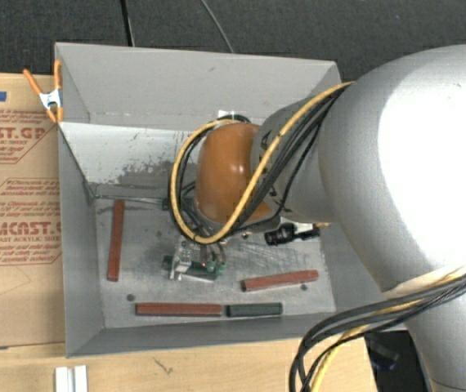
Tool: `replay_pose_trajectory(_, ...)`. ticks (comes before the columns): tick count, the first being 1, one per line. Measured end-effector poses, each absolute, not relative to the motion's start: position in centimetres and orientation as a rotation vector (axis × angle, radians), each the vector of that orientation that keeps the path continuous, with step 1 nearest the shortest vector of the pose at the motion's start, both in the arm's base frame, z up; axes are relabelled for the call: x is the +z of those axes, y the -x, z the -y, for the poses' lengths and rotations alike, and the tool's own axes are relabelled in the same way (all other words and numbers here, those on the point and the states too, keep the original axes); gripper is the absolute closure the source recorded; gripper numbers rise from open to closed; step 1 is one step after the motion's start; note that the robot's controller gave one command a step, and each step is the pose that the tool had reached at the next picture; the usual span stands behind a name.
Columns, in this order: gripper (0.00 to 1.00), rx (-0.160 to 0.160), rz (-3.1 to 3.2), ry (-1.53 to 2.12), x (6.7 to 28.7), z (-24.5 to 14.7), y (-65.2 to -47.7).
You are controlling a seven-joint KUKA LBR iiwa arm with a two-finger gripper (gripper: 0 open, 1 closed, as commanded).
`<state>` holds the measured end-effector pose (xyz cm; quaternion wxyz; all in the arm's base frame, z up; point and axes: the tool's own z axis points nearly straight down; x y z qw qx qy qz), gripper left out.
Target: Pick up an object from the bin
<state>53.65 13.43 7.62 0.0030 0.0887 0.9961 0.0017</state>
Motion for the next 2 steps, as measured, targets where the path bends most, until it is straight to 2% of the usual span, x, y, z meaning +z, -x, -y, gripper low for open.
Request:
replay_pose_trajectory(1, 1.0, 0.004, -3.127, -0.279, 7.9, -13.4, -53.5)
replay_pose_trajectory(2, 1.0, 0.002, -3.13, -0.279, 9.0, -13.4, -53.4)
